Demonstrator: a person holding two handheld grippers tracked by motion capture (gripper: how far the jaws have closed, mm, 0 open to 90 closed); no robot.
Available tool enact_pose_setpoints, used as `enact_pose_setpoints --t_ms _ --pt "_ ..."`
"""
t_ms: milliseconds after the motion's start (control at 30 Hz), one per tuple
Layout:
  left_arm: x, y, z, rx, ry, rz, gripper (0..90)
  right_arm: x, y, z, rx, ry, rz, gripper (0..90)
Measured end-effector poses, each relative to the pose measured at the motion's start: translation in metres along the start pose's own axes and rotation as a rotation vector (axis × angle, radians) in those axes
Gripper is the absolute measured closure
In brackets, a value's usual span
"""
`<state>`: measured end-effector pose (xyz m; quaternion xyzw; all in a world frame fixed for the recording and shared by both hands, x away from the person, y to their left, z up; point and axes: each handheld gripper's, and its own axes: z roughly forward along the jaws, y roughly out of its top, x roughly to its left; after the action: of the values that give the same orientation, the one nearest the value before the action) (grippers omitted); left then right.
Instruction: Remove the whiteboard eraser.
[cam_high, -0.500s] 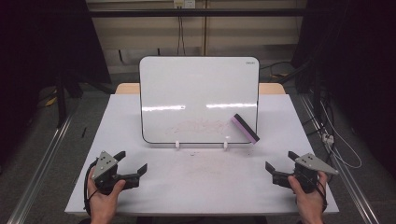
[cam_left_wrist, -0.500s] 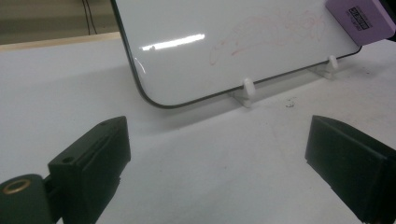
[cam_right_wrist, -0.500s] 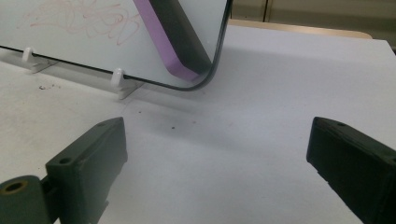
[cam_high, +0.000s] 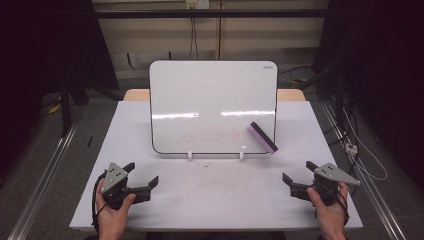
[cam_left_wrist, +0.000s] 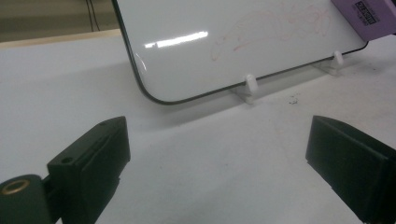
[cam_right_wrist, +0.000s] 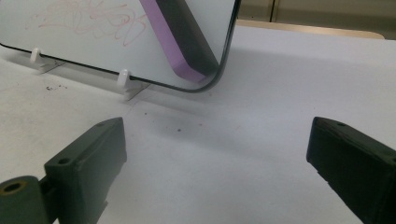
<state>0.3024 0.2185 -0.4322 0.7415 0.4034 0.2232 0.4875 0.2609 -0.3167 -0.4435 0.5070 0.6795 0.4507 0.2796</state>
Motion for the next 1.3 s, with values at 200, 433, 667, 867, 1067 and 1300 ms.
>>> enact_pose_setpoints --t_ms 200,433,667,867,1067,1300 --pt "-0.007 -0.001 0.001 0.028 -0.024 0.029 5.3 0.001 0.001 0.002 -0.001 0.016 0.002 3.9" --pt "-0.007 0.0 0.003 0.028 -0.034 0.021 5.3 0.006 0.007 0.005 -0.006 0.025 -0.021 2.8" --pt "-0.009 0.005 0.013 0.034 -0.051 0.039 5.3 0.012 0.014 0.012 -0.005 0.046 -0.062 2.9" --pt "-0.014 0.015 0.028 0.05 -0.07 0.07 5.3 0.024 0.024 0.024 0.016 0.055 -0.112 4.7" --pt "-0.021 0.014 0.035 0.055 -0.091 0.063 5.3 0.026 0.035 0.032 0.011 0.062 -0.14 9.0" --pt "-0.019 0.007 0.022 0.047 -0.074 0.071 5.3 0.03 0.047 0.039 -0.001 0.024 -0.203 11.8"
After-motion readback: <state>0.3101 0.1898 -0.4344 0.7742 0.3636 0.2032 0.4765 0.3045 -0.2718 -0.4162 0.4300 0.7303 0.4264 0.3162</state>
